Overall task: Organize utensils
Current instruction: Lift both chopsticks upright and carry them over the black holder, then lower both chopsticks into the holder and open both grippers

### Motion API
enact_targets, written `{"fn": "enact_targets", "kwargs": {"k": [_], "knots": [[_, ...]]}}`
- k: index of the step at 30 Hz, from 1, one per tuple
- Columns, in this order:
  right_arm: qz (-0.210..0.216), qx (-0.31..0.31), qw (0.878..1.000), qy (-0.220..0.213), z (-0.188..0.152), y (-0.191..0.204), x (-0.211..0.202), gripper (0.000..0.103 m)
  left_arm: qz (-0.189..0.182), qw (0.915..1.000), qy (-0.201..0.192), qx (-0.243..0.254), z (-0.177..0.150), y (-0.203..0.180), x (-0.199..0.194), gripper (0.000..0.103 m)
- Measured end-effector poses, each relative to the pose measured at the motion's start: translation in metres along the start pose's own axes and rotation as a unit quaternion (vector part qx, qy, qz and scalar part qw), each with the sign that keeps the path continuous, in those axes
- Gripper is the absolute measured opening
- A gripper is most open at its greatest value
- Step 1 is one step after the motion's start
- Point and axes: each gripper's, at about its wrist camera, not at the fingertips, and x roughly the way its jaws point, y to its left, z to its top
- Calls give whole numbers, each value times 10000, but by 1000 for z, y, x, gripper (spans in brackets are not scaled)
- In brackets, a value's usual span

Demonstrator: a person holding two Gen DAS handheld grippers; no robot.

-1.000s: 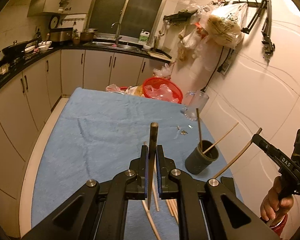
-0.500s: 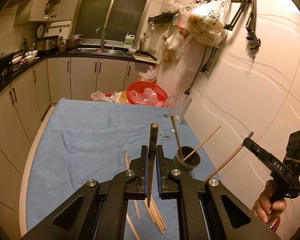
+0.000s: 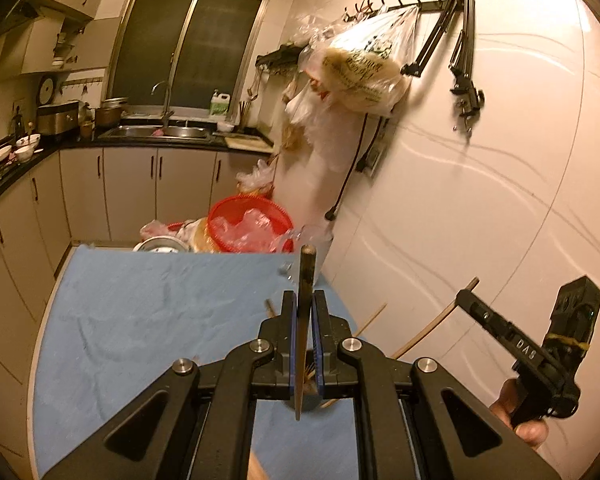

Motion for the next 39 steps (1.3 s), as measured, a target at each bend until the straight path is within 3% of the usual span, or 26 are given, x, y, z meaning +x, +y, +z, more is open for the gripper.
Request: {"fn": "enact_targets", "kwargs": {"k": [7, 13, 20, 30, 32, 34, 37, 39], "knots": [[-173, 13, 9998, -116, 20, -7, 17, 8, -189, 9998, 16, -41, 19, -16, 30, 7], [-407, -48, 9991, -60, 18, -22, 35, 8, -182, 9995, 252, -105, 8, -14, 68, 7], [-516, 14, 9982, 316, 0, -39, 65, 8, -69, 9967, 749, -305, -14, 5, 106, 7], [-581, 185, 9956, 714, -21, -52, 88, 10, -22, 9936, 1051, -412, -28, 12, 126, 8], [-540, 241, 9953, 769, -21, -53, 88, 11, -68, 9932, 1081, -428, -27, 12, 126, 16], [-516, 288, 9953, 768, -20, -55, 88, 15, -107, 9937, 1033, -411, -26, 12, 121, 33], [-512, 296, 9961, 650, -18, -51, 80, 34, -96, 9951, 908, -369, -24, 12, 112, 40], [-502, 292, 9969, 536, -18, -47, 71, 36, -132, 9954, 857, -419, -23, 16, 103, 40]]}}
